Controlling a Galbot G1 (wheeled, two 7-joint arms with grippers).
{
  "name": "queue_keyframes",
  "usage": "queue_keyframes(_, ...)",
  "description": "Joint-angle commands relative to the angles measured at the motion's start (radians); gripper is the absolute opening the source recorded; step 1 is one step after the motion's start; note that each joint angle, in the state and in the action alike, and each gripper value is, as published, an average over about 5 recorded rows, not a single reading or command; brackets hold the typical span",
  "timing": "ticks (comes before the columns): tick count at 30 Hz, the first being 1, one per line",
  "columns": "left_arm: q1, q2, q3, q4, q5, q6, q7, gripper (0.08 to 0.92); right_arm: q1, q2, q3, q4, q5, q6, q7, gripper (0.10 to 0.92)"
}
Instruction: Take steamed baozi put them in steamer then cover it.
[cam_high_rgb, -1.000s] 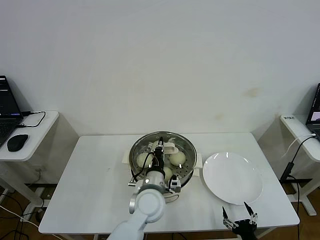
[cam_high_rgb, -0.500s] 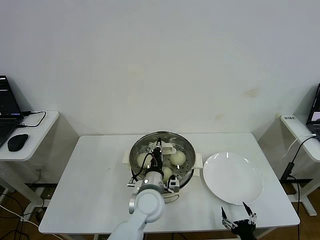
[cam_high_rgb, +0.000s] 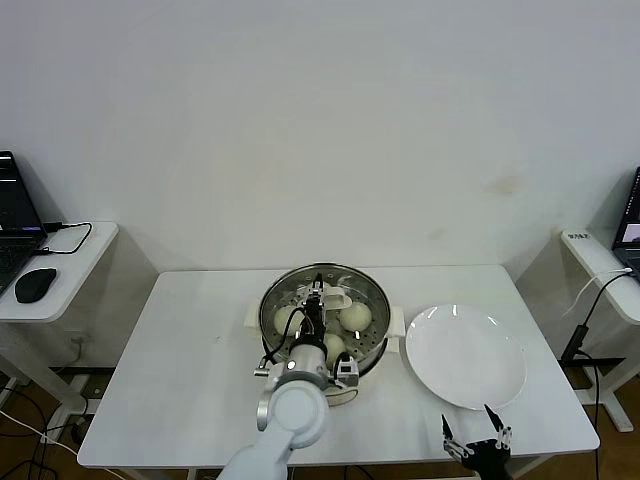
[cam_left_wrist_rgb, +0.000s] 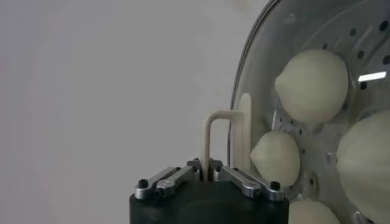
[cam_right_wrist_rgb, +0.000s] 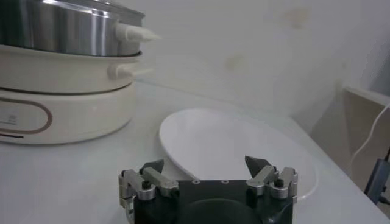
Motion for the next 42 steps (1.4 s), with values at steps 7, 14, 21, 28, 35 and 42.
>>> queue_keyframes(7, 0.184, 0.149, -0.028, -0.291, -0.292, -0.029, -0.125, 0.525, -0.005, -0.008, 0.000, 0.000, -0.001, 0.002, -0.001, 0.823)
queue_keyframes(14, 0.422, 0.271, -0.169, -0.491, -0.782, -0.133, -0.328, 0.732, -0.005, -0.013, -0.002, -0.004, 0.003, 0.002, -0.001, 0.823)
queue_keyframes(21, 0.661, 0.284, -0.486, -0.492, -1.413, -0.456, -0.566, 0.821, -0.023, -0.052, -0.008, 0.007, 0.054, 0.027, 0.013, 0.823)
queue_keyframes(28, 0.809, 0.257, -0.554, -0.480, -1.619, -0.488, -0.587, 0.823, -0.073, -0.148, -0.035, 0.075, 0.180, 0.045, 0.036, 0.823)
queue_keyframes(35, 0.915, 0.215, -0.598, -0.384, -1.682, -0.579, -0.605, 0.823, -0.114, -0.196, -0.056, 0.111, 0.246, 0.028, 0.045, 0.823)
queue_keyframes(42, 0.931, 0.202, -0.598, -0.291, -1.715, -0.650, -0.572, 0.823, -0.109, -0.189, -0.089, 0.113, 0.248, 0.008, 0.058, 0.823)
